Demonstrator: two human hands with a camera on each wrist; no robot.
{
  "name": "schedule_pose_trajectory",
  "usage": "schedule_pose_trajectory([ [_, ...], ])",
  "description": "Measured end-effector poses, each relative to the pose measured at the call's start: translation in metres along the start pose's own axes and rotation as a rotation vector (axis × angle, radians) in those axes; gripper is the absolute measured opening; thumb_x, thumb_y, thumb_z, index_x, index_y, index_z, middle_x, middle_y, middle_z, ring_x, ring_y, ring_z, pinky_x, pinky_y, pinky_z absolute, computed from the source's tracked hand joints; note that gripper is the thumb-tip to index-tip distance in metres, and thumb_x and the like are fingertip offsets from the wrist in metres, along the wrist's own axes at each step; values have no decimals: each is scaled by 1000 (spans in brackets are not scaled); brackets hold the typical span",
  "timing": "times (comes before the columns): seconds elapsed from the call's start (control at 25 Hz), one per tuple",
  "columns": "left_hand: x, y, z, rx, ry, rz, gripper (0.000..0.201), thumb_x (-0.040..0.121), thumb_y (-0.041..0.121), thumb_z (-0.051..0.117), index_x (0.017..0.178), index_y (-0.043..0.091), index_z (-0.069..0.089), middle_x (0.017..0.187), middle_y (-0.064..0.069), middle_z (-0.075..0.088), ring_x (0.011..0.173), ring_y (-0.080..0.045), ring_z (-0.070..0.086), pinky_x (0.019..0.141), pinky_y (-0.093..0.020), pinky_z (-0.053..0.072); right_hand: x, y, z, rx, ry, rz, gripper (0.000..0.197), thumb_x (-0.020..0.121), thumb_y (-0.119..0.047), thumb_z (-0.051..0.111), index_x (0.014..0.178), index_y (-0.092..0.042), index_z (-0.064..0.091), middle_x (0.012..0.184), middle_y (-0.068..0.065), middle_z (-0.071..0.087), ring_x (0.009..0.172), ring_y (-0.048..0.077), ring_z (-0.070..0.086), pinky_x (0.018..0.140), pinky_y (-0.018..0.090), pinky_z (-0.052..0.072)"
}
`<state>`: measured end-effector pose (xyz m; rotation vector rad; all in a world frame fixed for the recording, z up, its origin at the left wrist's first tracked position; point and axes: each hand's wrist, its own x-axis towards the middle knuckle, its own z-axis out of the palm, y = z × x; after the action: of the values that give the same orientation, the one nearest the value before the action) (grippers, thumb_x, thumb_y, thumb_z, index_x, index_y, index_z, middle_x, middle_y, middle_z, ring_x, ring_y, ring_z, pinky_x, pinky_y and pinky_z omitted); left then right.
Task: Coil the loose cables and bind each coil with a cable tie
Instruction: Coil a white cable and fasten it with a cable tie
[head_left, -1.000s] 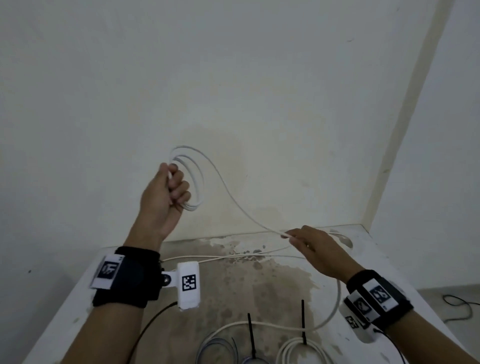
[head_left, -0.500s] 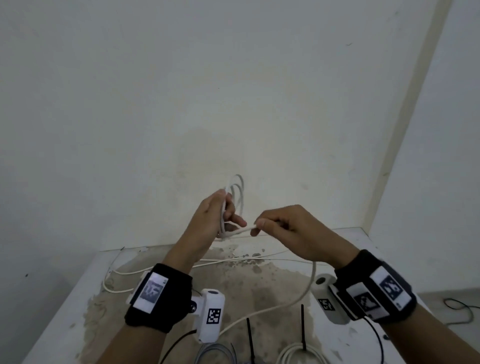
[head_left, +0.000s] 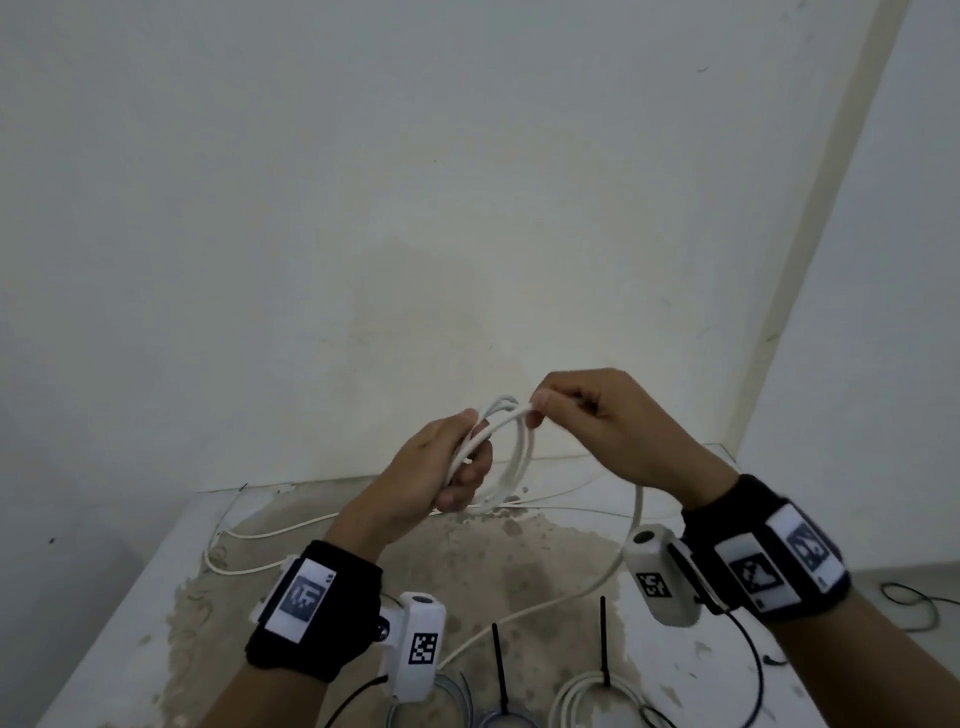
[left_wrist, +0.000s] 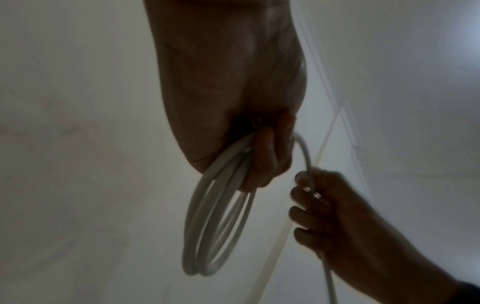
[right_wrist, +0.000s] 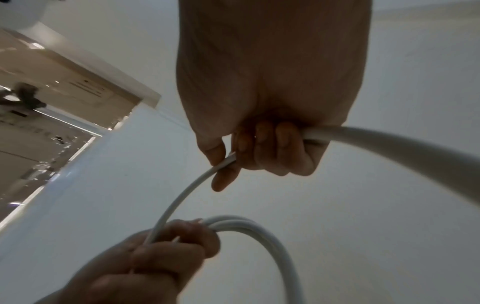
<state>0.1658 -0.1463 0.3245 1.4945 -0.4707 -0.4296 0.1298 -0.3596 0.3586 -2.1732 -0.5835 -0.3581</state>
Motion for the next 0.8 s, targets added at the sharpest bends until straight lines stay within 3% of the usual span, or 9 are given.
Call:
schedule_pose_trajectory([
  [0.08,0,-1,1,-258,-107,-92,36,101,32,32,75,12,46,50,3,30,32,-6,20,38,-21,15,7,17,0,18,73,49,20,99,-32,59,84,-22,69,56,-5,39,52,9,31,53,26,28],
  [0.2,1,1,8,-479,-197,-160,34,99,34,35,73,16,48,48,6,28,31,-4,19,35,-20,15,12,35,11,104,155,115,21,100,-34,56,88,-20,66,67,5,51,62,9,42,65,28,38],
  [0.32,6,0,16,-643,-113,-117,36,97,39,38,71,17,47,47,7,29,31,-5,15,34,-19,10,4,38,31,266,150,240,41,106,-45,35,93,-28,70,71,-11,62,61,4,44,60,20,37],
  [0.4,10,-3,21,-666,-9,-72,39,99,43,37,71,18,45,48,7,28,30,-4,18,34,-19,10,-1,38,43,352,108,282,46,105,-50,30,98,-26,68,70,-6,61,56,8,40,54,22,36],
  [0.52,12,-13,24,-385,144,31,42,102,44,32,80,14,50,52,5,30,36,-7,27,38,-20,22,0,43,46,316,178,227,40,105,-44,38,88,-16,62,59,-2,43,55,15,37,54,33,35],
  [0.64,11,-19,17,81,241,169,42,107,31,27,109,9,63,60,-1,48,56,-17,54,58,-25,47,3,47,40,246,184,205,39,105,-42,40,85,-15,60,56,-4,42,51,11,38,52,26,36],
  [0.72,10,-14,9,88,240,94,41,106,25,28,113,13,66,73,-6,61,66,-23,61,71,-36,52,4,49,37,203,140,196,37,105,-40,41,84,-16,60,55,-5,41,49,9,37,51,21,34],
  [0.8,11,-9,3,12,221,-31,42,102,26,31,109,12,70,83,-11,67,67,-28,61,73,-43,52,5,51,37,173,75,188,37,105,-37,43,84,-14,61,55,-4,41,49,9,36,50,20,33],
])
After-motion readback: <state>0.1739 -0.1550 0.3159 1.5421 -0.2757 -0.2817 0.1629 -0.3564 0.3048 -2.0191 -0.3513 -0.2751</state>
